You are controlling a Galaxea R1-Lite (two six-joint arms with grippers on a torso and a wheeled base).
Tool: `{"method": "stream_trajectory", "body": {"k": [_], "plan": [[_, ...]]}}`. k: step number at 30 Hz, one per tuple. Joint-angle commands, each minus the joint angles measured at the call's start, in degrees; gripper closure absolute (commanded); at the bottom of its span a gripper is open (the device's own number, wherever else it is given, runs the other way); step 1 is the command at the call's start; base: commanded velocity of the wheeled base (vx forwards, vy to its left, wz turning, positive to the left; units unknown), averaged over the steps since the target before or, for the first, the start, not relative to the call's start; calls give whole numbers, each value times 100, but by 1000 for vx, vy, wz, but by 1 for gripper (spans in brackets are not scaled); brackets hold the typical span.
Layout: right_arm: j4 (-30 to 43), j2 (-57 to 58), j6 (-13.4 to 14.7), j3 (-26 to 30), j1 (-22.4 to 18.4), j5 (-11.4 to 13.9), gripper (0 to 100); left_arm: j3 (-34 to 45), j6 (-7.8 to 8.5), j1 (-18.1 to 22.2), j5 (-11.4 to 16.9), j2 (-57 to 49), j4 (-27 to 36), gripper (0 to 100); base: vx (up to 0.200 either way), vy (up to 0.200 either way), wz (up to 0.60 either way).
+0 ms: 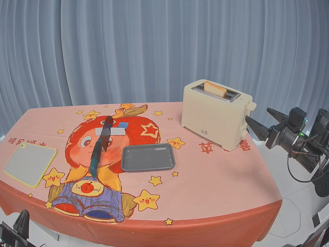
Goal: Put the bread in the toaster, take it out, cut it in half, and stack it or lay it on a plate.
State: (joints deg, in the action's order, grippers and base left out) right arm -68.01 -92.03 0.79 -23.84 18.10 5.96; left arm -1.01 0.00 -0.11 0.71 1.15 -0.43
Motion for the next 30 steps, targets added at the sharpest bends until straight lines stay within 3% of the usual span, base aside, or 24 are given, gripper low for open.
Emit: {"method": "stream_trajectory", "body": {"k": [1, 10, 18, 24, 30], "plan": [[60, 115, 0, 20, 0, 2, 0, 101, 0, 2, 0, 0, -1, 100, 0, 0, 0], [939, 712, 0, -103, -26, 10, 0, 101, 0, 2, 0, 0, -1, 100, 0, 0, 0], [956, 712, 0, 47, -9, 10, 0, 101, 0, 2, 0, 0, -1, 100, 0, 0, 0], [956, 853, 44, 152, 431, 10, 0, 101, 0, 2, 0, 0, -1, 100, 0, 0, 0], [974, 827, 35, 143, 299, 19, 0, 101, 0, 2, 0, 0, -1, 100, 0, 0, 0]]}}
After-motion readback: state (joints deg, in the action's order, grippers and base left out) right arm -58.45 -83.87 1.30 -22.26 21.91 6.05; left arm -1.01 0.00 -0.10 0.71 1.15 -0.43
